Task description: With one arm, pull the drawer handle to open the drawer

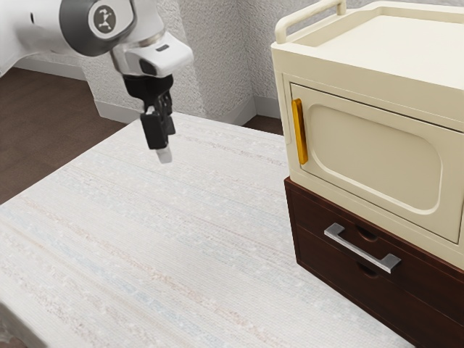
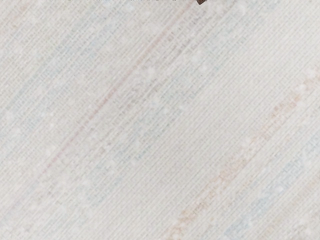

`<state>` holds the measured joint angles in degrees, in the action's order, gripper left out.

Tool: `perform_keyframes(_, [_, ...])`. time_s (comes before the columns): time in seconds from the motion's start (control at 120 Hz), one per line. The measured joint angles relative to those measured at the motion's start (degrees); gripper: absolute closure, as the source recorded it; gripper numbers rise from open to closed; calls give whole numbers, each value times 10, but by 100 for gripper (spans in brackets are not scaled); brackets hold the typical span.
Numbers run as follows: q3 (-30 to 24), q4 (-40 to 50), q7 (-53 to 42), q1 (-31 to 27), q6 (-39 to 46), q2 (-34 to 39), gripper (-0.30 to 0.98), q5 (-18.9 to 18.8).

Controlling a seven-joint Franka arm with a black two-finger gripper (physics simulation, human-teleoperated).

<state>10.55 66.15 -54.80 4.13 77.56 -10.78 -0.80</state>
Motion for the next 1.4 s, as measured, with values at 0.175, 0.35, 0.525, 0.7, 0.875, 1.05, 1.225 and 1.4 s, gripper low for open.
perform_keyframes(0.175, [1, 5, 2, 1, 0, 11, 0, 2])
perform_keyframes(0.35, [-2, 142, 5, 18, 0, 114, 0, 11])
perform_keyframes(0.525, [-41, 180, -5, 16, 0, 129, 0, 22])
perform_keyframes(0.7, [-90, 193, -65, 62, 32, 118, 0, 44])
perform_keyframes(0.875, [-93, 242, -116, 164, 100, 127, 0, 60])
perform_keyframes(1.05, [-93, 320, -167, 152, 219, 159, 0, 54])
perform_keyframes(1.225, [-101, 359, -210, 148, 332, 162, 0, 28])
perform_keyframes(1.4, [-109, 373, -244, 164, 409, 159, 3, 23])
